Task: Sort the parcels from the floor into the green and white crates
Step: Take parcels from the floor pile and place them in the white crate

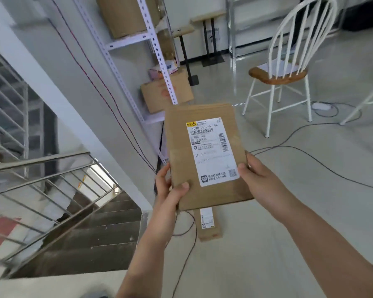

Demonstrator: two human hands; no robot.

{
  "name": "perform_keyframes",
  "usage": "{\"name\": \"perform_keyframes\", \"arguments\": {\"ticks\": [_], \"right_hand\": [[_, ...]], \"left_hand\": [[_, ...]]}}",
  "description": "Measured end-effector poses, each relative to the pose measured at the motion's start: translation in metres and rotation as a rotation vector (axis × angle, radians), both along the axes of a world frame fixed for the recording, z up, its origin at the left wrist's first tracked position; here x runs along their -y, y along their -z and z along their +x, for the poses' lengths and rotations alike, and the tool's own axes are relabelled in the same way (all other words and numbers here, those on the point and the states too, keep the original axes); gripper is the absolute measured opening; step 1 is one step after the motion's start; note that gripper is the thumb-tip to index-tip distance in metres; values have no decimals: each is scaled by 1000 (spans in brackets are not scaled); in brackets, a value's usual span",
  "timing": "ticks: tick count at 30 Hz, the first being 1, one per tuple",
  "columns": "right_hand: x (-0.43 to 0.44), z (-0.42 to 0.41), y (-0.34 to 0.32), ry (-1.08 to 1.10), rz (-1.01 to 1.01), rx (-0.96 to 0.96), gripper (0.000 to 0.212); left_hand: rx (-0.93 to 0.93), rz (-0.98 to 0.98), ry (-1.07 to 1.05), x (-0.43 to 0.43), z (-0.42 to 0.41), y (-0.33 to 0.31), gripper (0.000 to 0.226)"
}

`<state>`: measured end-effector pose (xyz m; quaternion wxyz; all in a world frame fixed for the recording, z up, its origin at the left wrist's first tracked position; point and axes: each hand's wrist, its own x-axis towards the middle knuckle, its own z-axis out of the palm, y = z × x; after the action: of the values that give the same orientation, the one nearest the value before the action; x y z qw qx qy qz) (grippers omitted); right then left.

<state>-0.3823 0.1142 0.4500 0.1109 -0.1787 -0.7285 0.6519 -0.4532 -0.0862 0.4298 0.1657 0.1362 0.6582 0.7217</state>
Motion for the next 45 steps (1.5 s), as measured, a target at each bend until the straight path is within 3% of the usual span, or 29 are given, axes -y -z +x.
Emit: {"name": "perform_keyframes", "arguments": {"ticks": [6,11,17,25,36,45], "right_hand": [[-18,82,-203,-37,71,-32,41],[-31,158,-280,-151,-39,-175,42],[-49,229,-298,-132,13,-167,51],[-78,321,-320,72,92,-180,48],[-57,473,-359,607,161,-182,51],[48,637,-366,1147,233,-179,52]], "left_hand": [[17,78,76,-15,56,-195,67],[-6,109,174,-20,112,-279,69],[-26,157,233,-47,162,-298,75],[5,202,399,-112,215,-303,68],[0,176,972,-199,301,-345,65],[9,221,1486,-222,463,-363,67]]}}
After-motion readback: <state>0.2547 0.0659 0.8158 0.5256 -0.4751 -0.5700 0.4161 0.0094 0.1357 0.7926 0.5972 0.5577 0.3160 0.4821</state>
